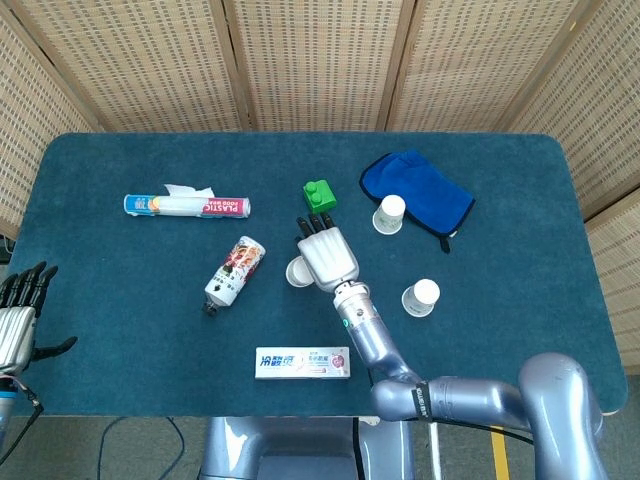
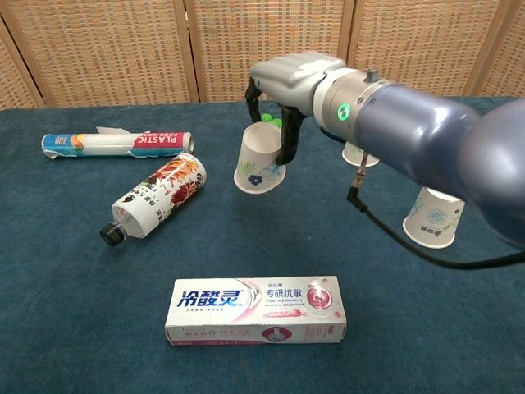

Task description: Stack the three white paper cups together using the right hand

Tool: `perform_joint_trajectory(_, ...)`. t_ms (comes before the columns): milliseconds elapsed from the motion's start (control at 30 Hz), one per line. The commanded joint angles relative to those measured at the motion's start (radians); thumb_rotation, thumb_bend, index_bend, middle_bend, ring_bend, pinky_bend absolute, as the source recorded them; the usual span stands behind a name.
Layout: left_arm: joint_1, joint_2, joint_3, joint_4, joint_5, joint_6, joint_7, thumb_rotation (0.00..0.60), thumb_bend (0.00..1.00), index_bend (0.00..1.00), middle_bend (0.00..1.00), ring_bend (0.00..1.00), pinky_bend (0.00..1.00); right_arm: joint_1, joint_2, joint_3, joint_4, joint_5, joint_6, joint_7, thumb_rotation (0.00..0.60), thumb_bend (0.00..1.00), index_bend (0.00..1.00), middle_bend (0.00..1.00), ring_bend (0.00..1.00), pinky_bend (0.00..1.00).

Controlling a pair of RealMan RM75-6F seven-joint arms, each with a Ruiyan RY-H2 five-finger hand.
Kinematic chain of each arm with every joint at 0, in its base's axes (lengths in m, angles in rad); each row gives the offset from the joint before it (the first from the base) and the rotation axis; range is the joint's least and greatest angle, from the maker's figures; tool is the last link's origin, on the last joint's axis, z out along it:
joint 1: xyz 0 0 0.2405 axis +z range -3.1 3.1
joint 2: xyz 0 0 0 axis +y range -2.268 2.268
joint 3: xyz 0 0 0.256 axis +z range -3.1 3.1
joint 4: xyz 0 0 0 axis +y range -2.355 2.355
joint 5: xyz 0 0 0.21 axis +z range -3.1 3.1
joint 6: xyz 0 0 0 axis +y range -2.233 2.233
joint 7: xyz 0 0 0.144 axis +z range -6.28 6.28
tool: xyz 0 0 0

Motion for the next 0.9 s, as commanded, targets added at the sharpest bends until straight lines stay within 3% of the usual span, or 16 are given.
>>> perform_joint_trajectory(33, 0.0, 0.0, 0.003, -0.003, 0.005, 0.003, 0.004, 0.6, 0.05, 0.0, 0.0, 0.0, 0.0, -0.031, 0.11, -0.002, -0.12, 0.032, 0.055, -0.077, 0.6, 0.18, 0.56, 0.26, 0.17, 0.2)
perform_joint_trajectory(400, 0.004, 0.0, 0.024, -0.026, 0.049, 0.021, 0.014, 0.6, 0.04, 0.0, 0.0, 0.0, 0.0, -0.08, 0.324, -0.048, -0.387, 0.204, 0.15, -0.218, 0.6, 0.19, 0.56, 0.26, 0.18, 0.2)
perform_joint_trajectory(900, 0.015, 0.002, 0.034, -0.039, 0.077, 0.052, 0.021, 0.6, 0.05, 0.0, 0.0, 0.0, 0.0, -0.116, 0.48, -0.111, -0.55, 0.297, 0.247, -0.264, 0.6, 0.2, 0.57, 0.27, 0.18, 0.2)
